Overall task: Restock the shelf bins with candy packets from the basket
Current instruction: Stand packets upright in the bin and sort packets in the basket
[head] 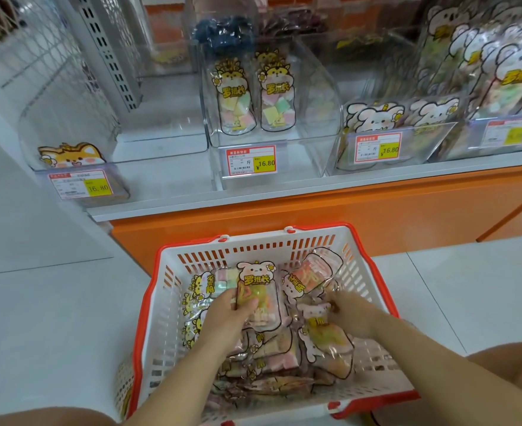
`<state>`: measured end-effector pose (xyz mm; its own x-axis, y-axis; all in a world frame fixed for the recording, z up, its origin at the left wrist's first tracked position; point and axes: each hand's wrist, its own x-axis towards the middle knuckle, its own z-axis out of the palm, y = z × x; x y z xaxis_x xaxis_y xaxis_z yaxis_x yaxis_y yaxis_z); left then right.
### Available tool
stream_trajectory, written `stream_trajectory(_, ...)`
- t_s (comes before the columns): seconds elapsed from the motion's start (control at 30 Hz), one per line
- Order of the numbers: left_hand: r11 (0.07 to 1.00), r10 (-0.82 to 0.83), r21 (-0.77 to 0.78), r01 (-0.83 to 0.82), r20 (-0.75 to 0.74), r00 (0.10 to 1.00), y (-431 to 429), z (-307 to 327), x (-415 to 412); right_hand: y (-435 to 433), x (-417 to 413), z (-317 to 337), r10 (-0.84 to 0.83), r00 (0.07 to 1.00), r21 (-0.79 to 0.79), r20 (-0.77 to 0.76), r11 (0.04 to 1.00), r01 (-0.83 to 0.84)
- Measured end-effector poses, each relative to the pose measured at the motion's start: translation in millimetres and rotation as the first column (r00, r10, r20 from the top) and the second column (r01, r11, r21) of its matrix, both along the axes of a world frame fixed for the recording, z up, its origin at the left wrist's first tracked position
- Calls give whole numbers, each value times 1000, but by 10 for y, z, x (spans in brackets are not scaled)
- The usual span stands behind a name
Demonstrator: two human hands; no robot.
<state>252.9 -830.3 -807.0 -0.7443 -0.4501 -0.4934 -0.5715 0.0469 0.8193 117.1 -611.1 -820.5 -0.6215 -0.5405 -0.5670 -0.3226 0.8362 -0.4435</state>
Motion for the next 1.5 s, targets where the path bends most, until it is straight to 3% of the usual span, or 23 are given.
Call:
stream_trajectory(0.07,1000,-2,-24,1,-35,999,20,60,-7,-35,-115,298,-147,986,-169,-72,977,133)
stream_trajectory(0.13,1000,14,0,-14,-78,997,58,163,-20,-49,-203,620,-261,964,-376,-52,899,224)
stream_trajectory(0.23,995,40,98,-30,-108,993,138,382,-64,-10,-236,1105,-317,948,-555,-18,792,254)
stream_trajectory(0.47,939,31,343,36,-187,982,322,877,-104,87,-32,1656,-329,939,-699,97,649,299)
stream_trajectory(0.57,901,-44,412,140,-234,971,469,1071,-119,76,79,1703,-379,915,-731,142,582,355)
stream_trajectory(0.67,900,-149,356,250,-288,946,586,1254,-119,83,153,1637,-447,872,-772,199,477,420)
stream_trajectory(0.87,960,-255,34,277,-299,920,701,1430,-241,152,272,1664,-520,811,-831,267,303,467)
stream_trajectory(1.0,934,-353,-66,350,-303,885,686,1640,-370,297,68,1789,-621,780,-823,78,402,402)
stream_trajectory(1.07,902,-432,-138,410,-310,847,640,1733,-443,428,-55,1955,-470,880,-808,71,491,327)
stream_trajectory(1.13,838,-541,-251,485,-261,799,595,1825,-512,514,-111,2168,-179,980,-767,87,616,180)
stream_trajectory(1.2,728,-661,-392,562,-184,728,596,1962,-614,561,-161,2311,-9,1000,-697,6,717,11)
stream_trajectory(1.3,586,-725,-632,507,-130,676,630,2242,-813,571,-255,2443,-58,994,-715,-97,699,-29)
stream_trajectory(1.4,567,-705,-747,347,-222,674,680,2480,-1031,572,-366,2633,-189,959,-797,-211,602,-57)
stream_trajectory(1.5,540,-688,-816,207,-285,668,651,2643,-1258,559,-585,2758,-374,825,-785,-423,607,-127)
